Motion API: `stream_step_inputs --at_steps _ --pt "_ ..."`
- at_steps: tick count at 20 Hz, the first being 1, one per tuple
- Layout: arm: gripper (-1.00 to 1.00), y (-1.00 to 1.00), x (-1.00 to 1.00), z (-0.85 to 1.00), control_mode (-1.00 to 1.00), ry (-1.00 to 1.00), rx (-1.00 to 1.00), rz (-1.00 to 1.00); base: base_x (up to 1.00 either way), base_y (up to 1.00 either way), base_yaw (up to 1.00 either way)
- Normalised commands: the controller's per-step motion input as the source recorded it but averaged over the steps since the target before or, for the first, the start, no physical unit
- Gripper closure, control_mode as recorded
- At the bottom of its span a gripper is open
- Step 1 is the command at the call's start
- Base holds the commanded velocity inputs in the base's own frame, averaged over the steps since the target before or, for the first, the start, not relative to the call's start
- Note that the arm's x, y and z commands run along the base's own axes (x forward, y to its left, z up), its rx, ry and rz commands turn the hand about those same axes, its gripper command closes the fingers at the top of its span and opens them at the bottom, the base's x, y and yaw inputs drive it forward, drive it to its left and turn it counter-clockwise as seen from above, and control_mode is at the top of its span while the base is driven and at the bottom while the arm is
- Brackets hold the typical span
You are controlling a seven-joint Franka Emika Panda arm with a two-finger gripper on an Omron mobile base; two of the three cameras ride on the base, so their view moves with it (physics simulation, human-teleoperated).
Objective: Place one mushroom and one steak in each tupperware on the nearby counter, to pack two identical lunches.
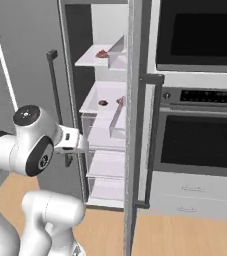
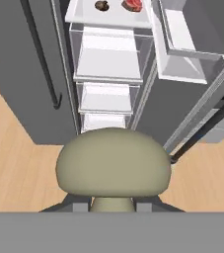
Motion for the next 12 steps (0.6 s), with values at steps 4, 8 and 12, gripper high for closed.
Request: stream_step_inputs --at_steps 4,8,12 --pt "1.0 0.0 0.0 0.0 1.0 0.0 0.0 0.0 -0.58 -0.57 -0.7" --pt "1.0 0.0 0.0 0.0 1.0 0.0 0.0 0.0 0.3 -1.0 -0.59" --pt "1.0 0.0 0.0 0.0 1.0 0.0 0.0 0.0 1.0 -1.0 -0.23"
